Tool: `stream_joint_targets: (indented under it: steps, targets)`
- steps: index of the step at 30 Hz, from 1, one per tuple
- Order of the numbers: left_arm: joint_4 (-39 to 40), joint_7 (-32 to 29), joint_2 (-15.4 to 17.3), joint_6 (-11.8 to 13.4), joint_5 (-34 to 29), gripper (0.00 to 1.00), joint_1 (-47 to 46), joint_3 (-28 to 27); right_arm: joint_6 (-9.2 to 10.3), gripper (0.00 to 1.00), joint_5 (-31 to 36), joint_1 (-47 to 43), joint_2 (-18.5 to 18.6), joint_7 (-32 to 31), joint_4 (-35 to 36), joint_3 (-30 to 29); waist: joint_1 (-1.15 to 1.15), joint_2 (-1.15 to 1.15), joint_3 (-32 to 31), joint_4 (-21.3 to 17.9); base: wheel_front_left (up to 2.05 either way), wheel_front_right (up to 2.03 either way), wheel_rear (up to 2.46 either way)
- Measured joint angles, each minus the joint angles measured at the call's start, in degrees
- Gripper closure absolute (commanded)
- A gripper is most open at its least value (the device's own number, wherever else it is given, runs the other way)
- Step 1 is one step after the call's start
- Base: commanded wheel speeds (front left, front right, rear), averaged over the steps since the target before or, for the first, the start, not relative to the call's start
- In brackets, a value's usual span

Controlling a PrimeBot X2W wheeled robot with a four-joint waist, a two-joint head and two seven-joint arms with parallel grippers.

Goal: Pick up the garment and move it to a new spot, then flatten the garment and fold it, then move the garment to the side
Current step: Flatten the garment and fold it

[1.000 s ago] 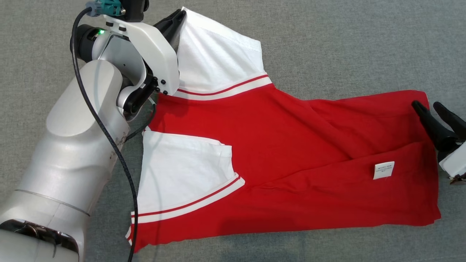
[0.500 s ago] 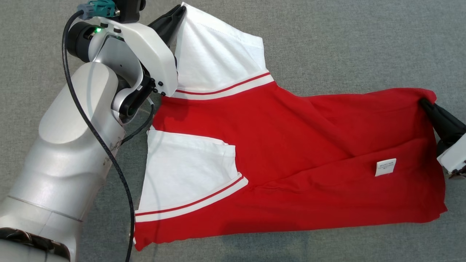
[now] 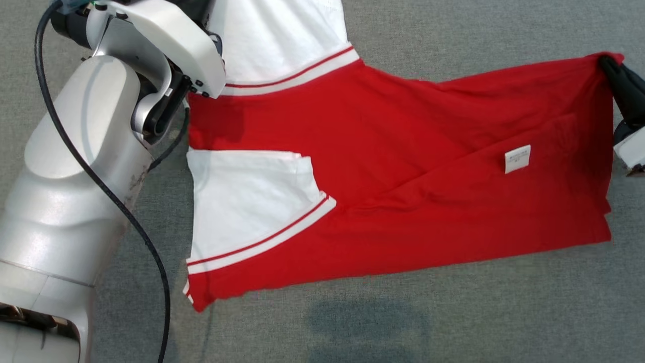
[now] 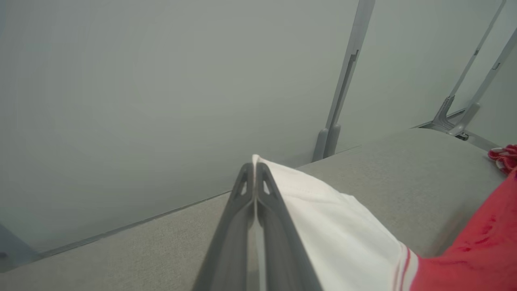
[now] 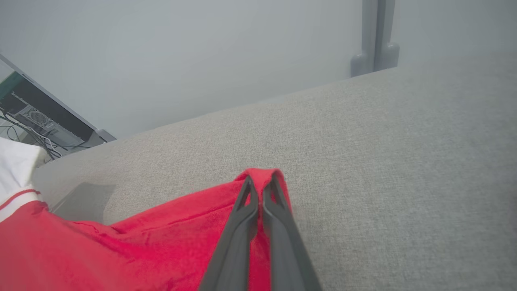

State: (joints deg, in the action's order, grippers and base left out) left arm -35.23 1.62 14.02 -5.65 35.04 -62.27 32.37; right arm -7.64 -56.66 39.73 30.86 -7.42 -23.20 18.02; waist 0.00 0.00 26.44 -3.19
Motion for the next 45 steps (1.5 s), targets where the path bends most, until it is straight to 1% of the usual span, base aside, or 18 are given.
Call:
stream_joint_targets:
  steps: [6,11,14,16,21,23,27,30,34,38,42,45]
  targets:
    - [-1.68,3.58,-0.46,-0.10,-0.86,1.00,-2.82,0.24,0.00,1.00,-0.47,5.59,0.69,2.50,-4.06,3.44,0.00,0.00,1.03,0.97,0.00,0.00,0.00]
    - [-1.38,4.98,-0.53,-0.42,-0.62,1.00,-2.72,0.79,0.00,1.00,-1.94,6.58,2.30,4.03,-5.04,6.98,0.00,0.00,1.26,1.81,0.00,0.00,0.00]
    - [0.56,5.22,-0.25,-0.43,0.15,1.00,-1.96,0.99,0.00,1.00,-3.44,6.53,3.16,4.77,-4.66,8.71,0.00,0.00,0.83,2.00,0.00,0.00,0.00]
    - [2.27,5.16,0.22,-0.88,0.91,1.00,-0.38,1.02,-0.01,1.00,-4.41,6.30,4.11,5.02,-4.03,9.49,-0.01,0.00,0.42,2.05,0.00,0.00,0.00]
    - [8.50,3.07,2.93,-0.62,2.11,1.00,6.37,1.55,0.00,1.00,-6.24,3.48,6.21,5.52,-3.32,11.10,0.00,0.00,-1.03,2.19,0.00,0.00,0.00]
    - [12.26,1.77,4.01,0.32,3.65,1.00,9.31,1.40,-0.01,1.00,-7.19,2.22,6.95,5.50,-2.98,11.92,0.00,0.00,-1.61,2.26,0.00,0.00,0.00]
    - [21.84,-1.41,6.53,3.12,4.90,1.00,16.06,1.47,0.00,1.00,-8.53,0.20,7.84,5.50,-1.85,12.30,0.00,0.00,-2.35,2.44,0.00,0.00,0.00]
    - [29.20,-3.64,9.00,6.32,4.97,1.00,21.83,1.45,-0.01,1.00,-8.94,-0.81,8.69,5.54,-1.72,12.50,0.00,0.00,-2.62,2.73,0.00,0.00,0.00]
    - [37.65,-4.65,12.00,10.00,6.51,1.00,28.88,0.73,0.00,1.00,-10.65,-2.29,9.38,5.61,-1.74,12.51,0.00,0.00,-2.90,3.34,0.00,0.00,0.00]
    - [43.07,-5.16,13.24,12.99,7.11,1.00,34.48,0.35,0.00,1.00,-11.47,-4.22,9.78,5.68,-1.78,12.44,0.00,0.00,-3.20,4.23,0.00,0.00,0.00]
    - [47.22,-5.92,14.24,15.74,7.66,1.00,38.67,0.12,-0.01,1.00,-11.89,-5.71,11.00,6.56,-1.81,12.03,0.00,0.00,-3.33,4.65,0.00,0.00,0.00]
    - [49.49,-6.14,14.21,16.93,8.08,1.00,41.59,0.14,-0.01,1.00,-11.87,-6.67,11.07,8.03,-1.94,11.79,0.00,0.00,-3.34,4.78,0.00,0.00,0.00]
